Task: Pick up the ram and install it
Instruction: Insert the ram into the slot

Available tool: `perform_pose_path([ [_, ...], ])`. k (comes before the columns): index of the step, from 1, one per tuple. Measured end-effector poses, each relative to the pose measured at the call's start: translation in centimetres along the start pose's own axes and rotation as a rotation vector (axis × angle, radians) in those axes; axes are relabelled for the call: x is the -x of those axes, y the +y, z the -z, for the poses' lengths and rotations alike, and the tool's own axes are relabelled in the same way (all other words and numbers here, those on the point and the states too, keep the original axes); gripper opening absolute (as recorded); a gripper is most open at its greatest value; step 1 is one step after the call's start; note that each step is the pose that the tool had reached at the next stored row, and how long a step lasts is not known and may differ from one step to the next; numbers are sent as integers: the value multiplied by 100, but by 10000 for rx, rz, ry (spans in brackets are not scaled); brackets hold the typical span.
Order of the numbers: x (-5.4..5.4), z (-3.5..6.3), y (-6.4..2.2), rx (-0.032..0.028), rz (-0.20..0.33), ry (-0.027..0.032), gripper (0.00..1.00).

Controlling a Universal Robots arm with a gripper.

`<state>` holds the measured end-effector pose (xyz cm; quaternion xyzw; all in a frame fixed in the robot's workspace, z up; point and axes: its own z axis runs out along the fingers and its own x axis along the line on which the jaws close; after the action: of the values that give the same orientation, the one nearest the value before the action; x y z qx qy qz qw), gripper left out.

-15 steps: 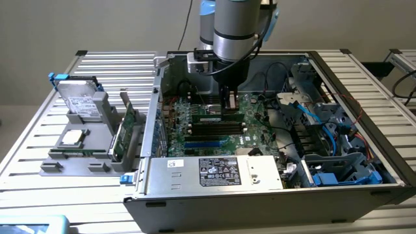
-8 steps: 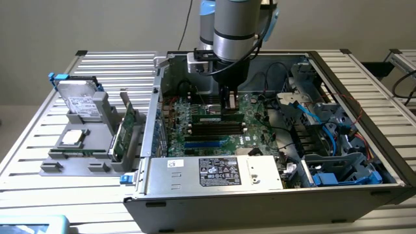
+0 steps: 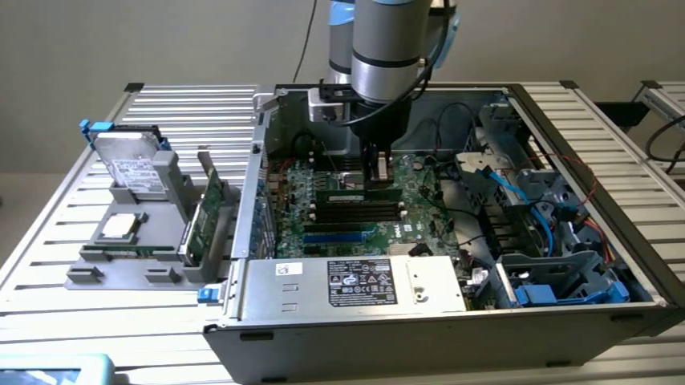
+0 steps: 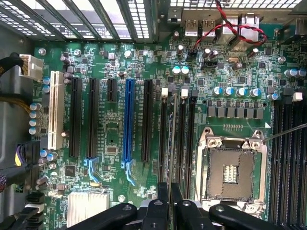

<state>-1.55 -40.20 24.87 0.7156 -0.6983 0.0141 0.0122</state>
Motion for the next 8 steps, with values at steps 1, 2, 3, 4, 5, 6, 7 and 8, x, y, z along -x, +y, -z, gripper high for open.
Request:
perform_pose_path([
  [1, -3, -5, 0, 0, -1, 0, 14],
  [2, -3, -12, 1, 1, -1, 1, 14],
  [3, -3, -22, 1, 2, -1, 4, 14],
  [4, -3, -34, 1, 2, -1, 10, 14],
  [5, -3, -46, 0, 1, 0, 19, 14],
  [6, -2, -54, 0, 2, 1, 37, 14],
  [7, -2, -61, 0, 2, 2, 56, 14],
  [8, -2, -64, 0, 4, 1, 79, 14],
])
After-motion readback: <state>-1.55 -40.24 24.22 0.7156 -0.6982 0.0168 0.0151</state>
